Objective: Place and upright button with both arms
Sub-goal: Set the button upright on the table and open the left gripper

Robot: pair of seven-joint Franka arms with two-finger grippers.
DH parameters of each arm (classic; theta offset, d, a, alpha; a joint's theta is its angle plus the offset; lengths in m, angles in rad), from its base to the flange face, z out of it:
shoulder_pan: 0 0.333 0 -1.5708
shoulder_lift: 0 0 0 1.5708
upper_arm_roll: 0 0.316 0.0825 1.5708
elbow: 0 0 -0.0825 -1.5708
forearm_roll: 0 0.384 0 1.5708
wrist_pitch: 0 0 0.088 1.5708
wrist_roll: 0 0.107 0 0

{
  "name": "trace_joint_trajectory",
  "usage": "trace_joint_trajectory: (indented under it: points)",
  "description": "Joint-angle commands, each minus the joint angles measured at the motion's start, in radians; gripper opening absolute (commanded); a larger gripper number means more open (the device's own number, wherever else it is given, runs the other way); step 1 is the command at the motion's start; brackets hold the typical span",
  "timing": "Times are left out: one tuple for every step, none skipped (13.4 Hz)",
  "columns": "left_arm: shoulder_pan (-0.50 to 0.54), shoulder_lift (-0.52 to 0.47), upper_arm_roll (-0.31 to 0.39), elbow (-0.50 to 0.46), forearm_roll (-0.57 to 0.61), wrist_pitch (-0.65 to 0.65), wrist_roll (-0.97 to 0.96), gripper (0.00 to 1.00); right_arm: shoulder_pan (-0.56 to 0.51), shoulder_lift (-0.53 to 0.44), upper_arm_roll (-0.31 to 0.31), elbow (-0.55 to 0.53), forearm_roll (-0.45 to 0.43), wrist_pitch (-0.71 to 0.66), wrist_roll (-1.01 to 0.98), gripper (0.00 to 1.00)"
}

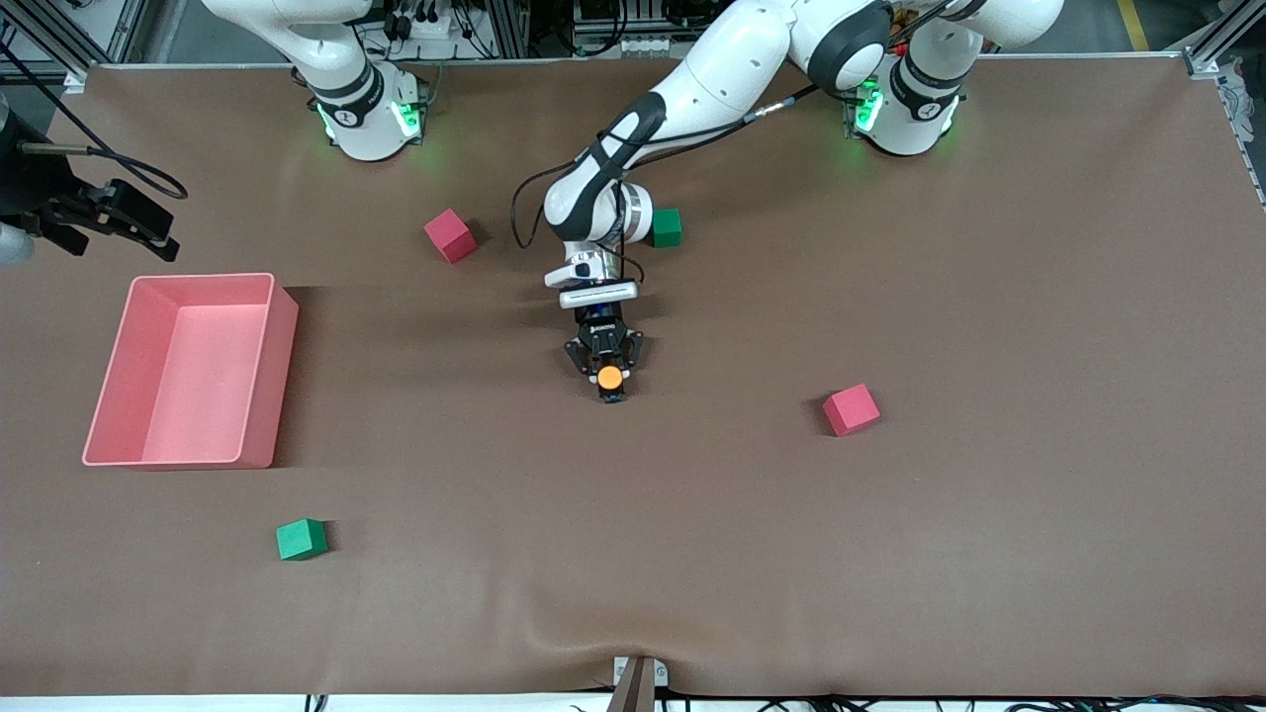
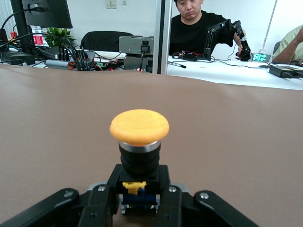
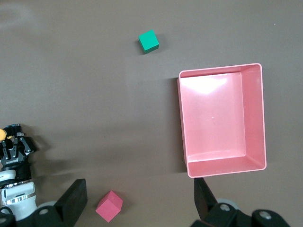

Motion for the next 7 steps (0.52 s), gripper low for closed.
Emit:
trace_joint_trajectory:
  points:
    - [0.001,0.016,-0.01,0.034,0.01,-0.001,-0.023,1.0,-0.015,0.004,0.007,0.013,0.016,-0.012,-0.007,1.0]
    - [0.001,0.015,-0.025,0.034,-0.005,-0.001,-0.021,1.0,-0.017,0.004,0.007,0.013,0.016,-0.012,-0.007,1.0]
    - [0.004,-0.005,-0.063,0.034,-0.072,-0.001,-0.02,1.0,-0.015,0.004,0.007,0.013,0.016,-0.012,-0.007,1.0]
    - [0.004,-0.023,-0.089,0.036,-0.169,-0.001,0.01,1.0,-0.015,0.004,0.007,0.013,0.016,-0.012,-0.007,1.0]
    - [0.001,-0.045,-0.105,0.036,-0.262,-0.003,0.05,1.0,-0.017,0.004,0.007,0.013,0.016,-0.012,-0.007,1.0]
    - [-0.007,-0.065,-0.117,0.034,-0.335,-0.004,0.083,1.0,-0.017,0.004,0.007,0.013,0.016,-0.012,-0.007,1.0]
    - [-0.021,-0.08,-0.12,0.033,-0.388,-0.018,0.121,1.0,-0.017,0.004,0.007,0.013,0.016,-0.012,-0.007,1.0]
